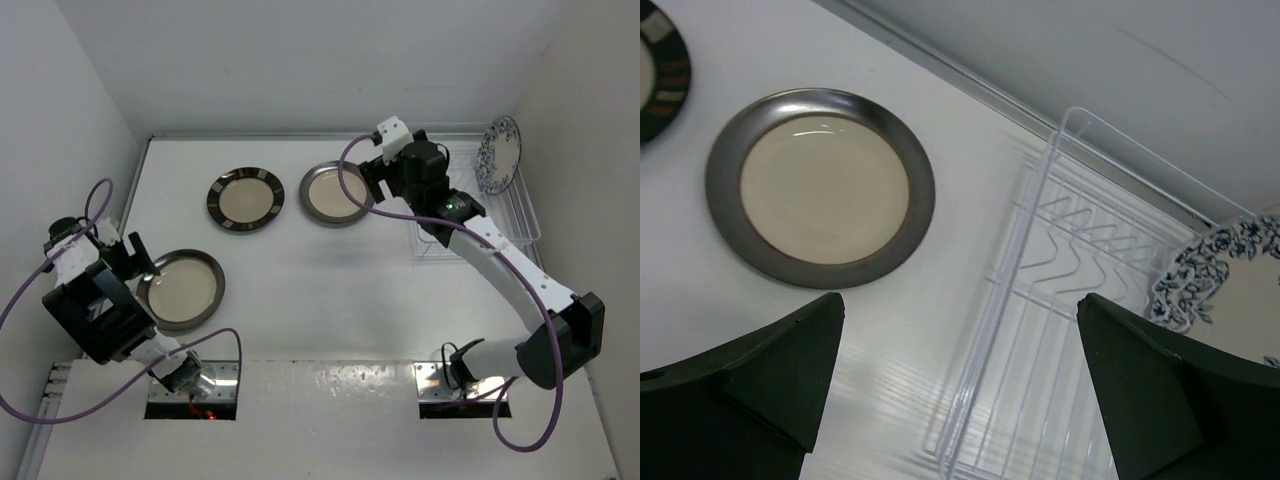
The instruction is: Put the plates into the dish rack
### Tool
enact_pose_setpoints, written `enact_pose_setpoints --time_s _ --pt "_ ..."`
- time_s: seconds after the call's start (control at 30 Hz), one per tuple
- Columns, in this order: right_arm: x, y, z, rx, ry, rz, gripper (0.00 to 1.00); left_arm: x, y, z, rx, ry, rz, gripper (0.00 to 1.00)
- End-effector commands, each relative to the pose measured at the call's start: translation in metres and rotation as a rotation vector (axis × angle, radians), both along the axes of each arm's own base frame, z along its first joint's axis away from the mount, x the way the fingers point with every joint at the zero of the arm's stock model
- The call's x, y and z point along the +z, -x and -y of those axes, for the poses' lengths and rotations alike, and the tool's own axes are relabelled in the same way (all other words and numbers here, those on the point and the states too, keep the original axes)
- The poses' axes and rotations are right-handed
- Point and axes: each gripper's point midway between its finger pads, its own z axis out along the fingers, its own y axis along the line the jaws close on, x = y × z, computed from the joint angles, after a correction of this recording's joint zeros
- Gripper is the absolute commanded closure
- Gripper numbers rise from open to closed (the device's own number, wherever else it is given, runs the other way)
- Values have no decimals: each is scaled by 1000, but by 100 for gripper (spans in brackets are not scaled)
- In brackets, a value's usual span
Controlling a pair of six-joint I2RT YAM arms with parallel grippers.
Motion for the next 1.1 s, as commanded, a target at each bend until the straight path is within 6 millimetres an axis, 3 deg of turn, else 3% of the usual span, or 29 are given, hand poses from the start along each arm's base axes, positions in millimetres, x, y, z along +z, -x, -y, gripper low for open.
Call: enact_pose_setpoints --time_s 0.0,0.23,0.3,0.5,0.53,0.63,0.67,0.7,0.73,0.9,1.0,1.07 --pt "20 11 -25 77 -22 57 0 -7 0 -15 80 51 39 9" --pt "24 29 -48 146 82 95 0 -39 18 -27 60 47 -18 10" --pt "25 32 -52 148 98 103 0 -48 21 -14 -16 137 -17 12" --pt "32 34 -67 187 142 139 0 -75 32 -5 -79 259 -124 20" --pt "33 35 -67 192 152 145 0 -79 33 1 -89 294 -128 23" --pt "38 33 -73 203 180 166 0 -82 32 10 -121 359 -116 46" --pt "37 33 -75 207 192 169 0 -84 32 11 -120 367 -122 64" --pt "39 33 -76 210 190 175 0 -82 29 9 -121 365 -108 75" --pt "39 33 -75 205 202 180 0 -82 30 11 -130 369 -110 97" --pt "39 33 -75 207 217 187 0 -68 27 20 -210 391 -38 100" --pt "37 36 -81 227 190 168 0 -38 11 24 -323 368 68 100" --pt "26 41 -96 307 152 113 0 -5 1 30 -450 324 149 100"
